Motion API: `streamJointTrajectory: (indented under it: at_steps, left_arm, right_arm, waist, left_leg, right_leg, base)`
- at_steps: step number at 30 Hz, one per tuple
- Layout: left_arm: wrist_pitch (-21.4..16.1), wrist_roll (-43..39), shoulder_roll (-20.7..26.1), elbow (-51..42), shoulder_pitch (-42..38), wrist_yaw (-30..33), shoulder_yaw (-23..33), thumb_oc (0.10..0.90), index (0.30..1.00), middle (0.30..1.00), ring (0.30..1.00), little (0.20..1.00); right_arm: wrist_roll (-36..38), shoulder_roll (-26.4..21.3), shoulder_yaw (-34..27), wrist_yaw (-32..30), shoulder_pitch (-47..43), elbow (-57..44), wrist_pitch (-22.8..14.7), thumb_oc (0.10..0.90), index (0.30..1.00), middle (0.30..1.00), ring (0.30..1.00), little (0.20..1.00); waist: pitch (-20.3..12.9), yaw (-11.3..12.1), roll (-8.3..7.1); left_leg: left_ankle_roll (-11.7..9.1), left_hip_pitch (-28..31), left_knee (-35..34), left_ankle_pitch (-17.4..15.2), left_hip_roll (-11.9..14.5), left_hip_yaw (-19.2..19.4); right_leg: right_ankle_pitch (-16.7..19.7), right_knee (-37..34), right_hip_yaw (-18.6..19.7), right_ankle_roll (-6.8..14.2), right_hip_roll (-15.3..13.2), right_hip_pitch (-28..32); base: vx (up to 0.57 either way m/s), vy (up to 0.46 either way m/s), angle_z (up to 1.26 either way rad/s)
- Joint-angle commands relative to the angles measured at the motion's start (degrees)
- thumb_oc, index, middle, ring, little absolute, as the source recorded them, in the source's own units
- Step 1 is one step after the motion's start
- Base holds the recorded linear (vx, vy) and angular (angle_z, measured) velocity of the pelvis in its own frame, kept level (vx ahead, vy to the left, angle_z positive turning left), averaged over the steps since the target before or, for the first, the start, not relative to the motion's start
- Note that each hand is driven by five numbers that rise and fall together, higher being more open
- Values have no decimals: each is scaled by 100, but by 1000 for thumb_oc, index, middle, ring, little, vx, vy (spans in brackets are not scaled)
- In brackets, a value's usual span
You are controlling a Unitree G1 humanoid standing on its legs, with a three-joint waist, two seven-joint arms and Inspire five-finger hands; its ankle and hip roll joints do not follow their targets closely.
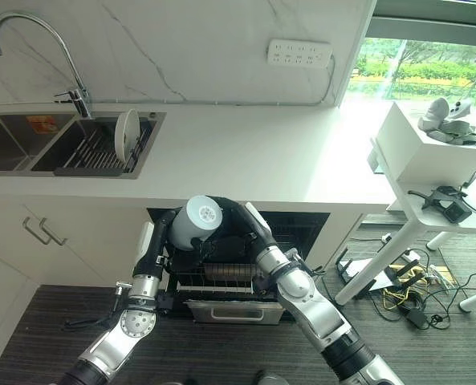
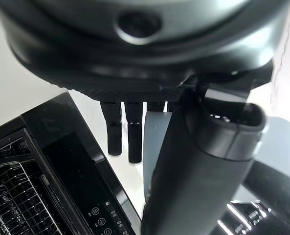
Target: Place the dishes in the dishwasher.
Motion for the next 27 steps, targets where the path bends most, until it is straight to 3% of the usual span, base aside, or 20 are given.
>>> streamJointTrajectory:
  at_steps: [1,14,22,24,27]
  left_arm:
    - [-408,351,-25,-375,-677,-71,-504,800,900,900,900,900]
    - [-190,386,-31,-542,-455,402,-136,800,900,900,900,900]
    - [-81,484,8,-601,-399,501,-2,800,900,900,900,900]
    - [-144,313,45,-632,-378,157,92,800,900,900,900,900]
    - [-151,356,139,-601,-373,-838,55,800,900,900,900,900]
  right_arm:
    - [254,588,-283,-323,-837,-685,-1287,400,300,300,300,300]
    - [640,441,-1435,-1092,208,-873,-2158,400,300,300,300,300]
    - [781,416,-1695,-1129,524,-760,-2329,400,300,300,300,300]
    - [807,384,-1792,-985,619,-705,-2277,400,300,300,300,300]
    - [814,317,-1908,-796,680,-587,-2104,400,300,300,300,300]
  waist:
    - [-143,-33,-132]
    - [-128,-359,-78]
    - [-131,-471,-53]
    - [-136,-499,-44]
    - [-149,-536,-25]
  left_leg:
    - [-25,-48,389,-644,200,290]
    - [-14,18,389,-645,295,501]
    - [-19,35,389,-635,324,574]
    - [-27,32,389,-620,335,584]
    - [-35,15,389,-597,340,592]
  right_leg:
    - [-314,-525,386,624,-37,729]
    - [-284,-525,505,635,8,683]
    - [-274,-525,545,644,23,658]
    - [-275,-525,558,642,36,653]
    - [-263,-525,566,644,45,631]
  base:
    - [0,0,0]
    - [-2,2,-1]
    - [0,6,-5]
    - [29,18,-3]
    - [24,15,-1]
